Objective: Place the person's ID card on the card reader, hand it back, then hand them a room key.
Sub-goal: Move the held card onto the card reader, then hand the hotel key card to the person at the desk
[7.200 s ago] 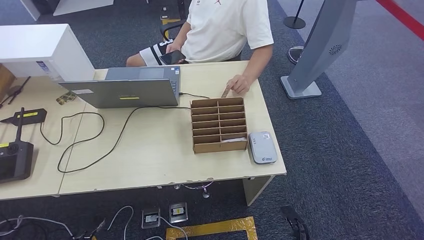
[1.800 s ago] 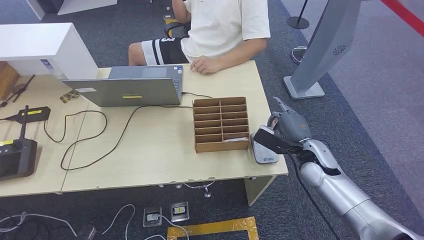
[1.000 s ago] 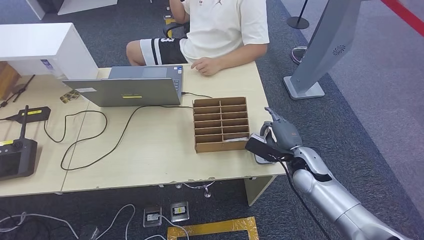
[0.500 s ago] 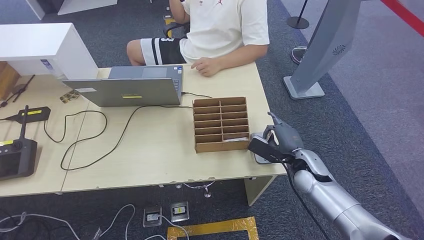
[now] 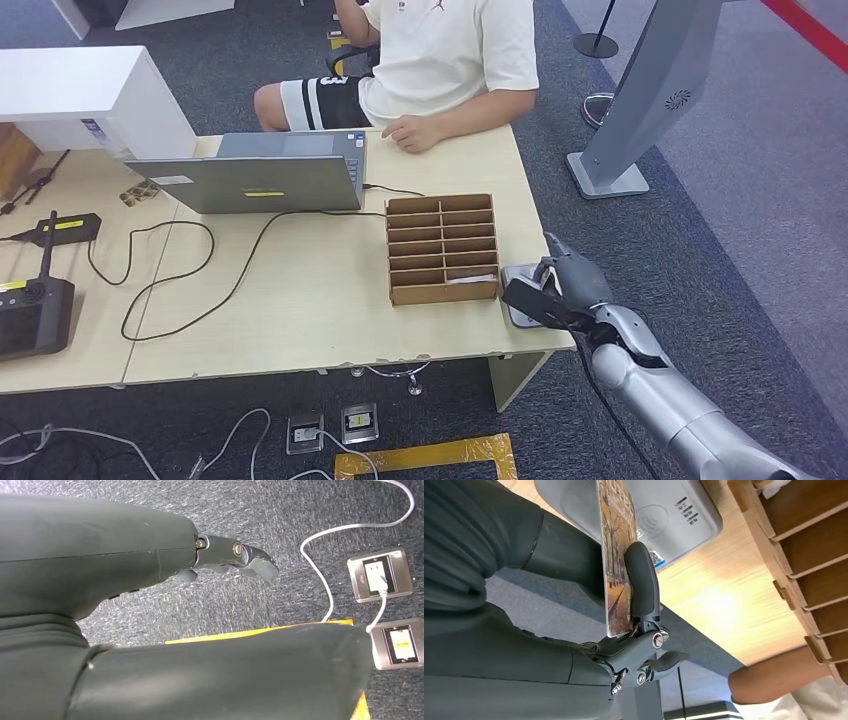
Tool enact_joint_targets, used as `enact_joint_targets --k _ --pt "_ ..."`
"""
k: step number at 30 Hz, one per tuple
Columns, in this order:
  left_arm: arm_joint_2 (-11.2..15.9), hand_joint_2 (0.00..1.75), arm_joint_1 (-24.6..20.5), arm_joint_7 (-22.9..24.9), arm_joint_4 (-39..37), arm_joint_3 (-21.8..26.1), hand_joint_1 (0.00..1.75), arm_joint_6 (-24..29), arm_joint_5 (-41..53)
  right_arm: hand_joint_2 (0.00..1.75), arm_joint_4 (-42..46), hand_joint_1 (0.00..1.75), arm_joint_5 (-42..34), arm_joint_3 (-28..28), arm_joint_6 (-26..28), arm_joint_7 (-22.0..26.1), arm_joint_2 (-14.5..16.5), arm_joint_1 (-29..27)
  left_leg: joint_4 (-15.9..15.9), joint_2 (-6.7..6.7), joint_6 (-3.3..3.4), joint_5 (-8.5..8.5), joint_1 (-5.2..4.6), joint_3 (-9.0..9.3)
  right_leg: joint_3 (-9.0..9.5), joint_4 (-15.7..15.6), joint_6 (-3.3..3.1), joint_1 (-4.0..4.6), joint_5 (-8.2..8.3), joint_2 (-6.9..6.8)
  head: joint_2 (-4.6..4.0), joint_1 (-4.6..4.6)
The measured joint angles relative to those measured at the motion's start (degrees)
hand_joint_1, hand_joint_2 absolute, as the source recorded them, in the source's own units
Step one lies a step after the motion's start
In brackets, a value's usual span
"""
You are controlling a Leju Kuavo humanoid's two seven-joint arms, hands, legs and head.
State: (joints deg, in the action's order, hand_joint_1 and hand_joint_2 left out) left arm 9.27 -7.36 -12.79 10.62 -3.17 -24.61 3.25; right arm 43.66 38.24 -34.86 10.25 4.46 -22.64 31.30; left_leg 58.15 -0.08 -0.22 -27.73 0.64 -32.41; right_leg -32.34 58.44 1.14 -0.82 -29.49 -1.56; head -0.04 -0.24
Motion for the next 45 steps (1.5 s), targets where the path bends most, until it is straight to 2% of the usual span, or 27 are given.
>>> enact_joint_targets --k 27,36,41,45 --pt "0.0 0.0 0.0 0.0 0.0 -1.1 0.0 0.0 -0.3 1.75 -1.4 1.75 -1.3 0.0 1.2 0.9 0.0 0.0 0.0 0.08 0.0 0.0 0.0 0.06 0.06 0.0 0.01 0.0 0.02 0.14 0.0 0.0" --pt "-0.1 0.0 0.0 0.0 0.0 -1.1 0.0 0.0 -0.6 1.75 -1.9 1.75 -0.7 0.0 0.0 2.5 0.3 6.1 0.0 0.11 -0.01 0.01 0.0 0.05 0.03 0.0 -0.02 0.0 0.04 0.12 0.0 0.0" --pt "-0.2 0.0 0.0 -0.2 0.0 -1.2 0.0 0.0 -0.6 1.75 -1.9 1.75 -1.0 0.1 1.3 4.2 0.6 8.0 0.0 0.11 -0.01 0.01 -0.01 -0.01 -0.01 0.0 -0.02 -0.01 0.04 0.17 0.0 0.0" --pt "-0.3 0.0 0.0 -0.7 0.0 -1.3 0.0 0.0 -0.2 1.75 -2.1 1.75 -1.1 0.7 2.6 5.9 0.7 13.4 0.0 0.14 -0.01 0.01 -0.03 -0.01 -0.06 0.0 -0.02 -0.03 0.05 0.23 0.0 -0.01"
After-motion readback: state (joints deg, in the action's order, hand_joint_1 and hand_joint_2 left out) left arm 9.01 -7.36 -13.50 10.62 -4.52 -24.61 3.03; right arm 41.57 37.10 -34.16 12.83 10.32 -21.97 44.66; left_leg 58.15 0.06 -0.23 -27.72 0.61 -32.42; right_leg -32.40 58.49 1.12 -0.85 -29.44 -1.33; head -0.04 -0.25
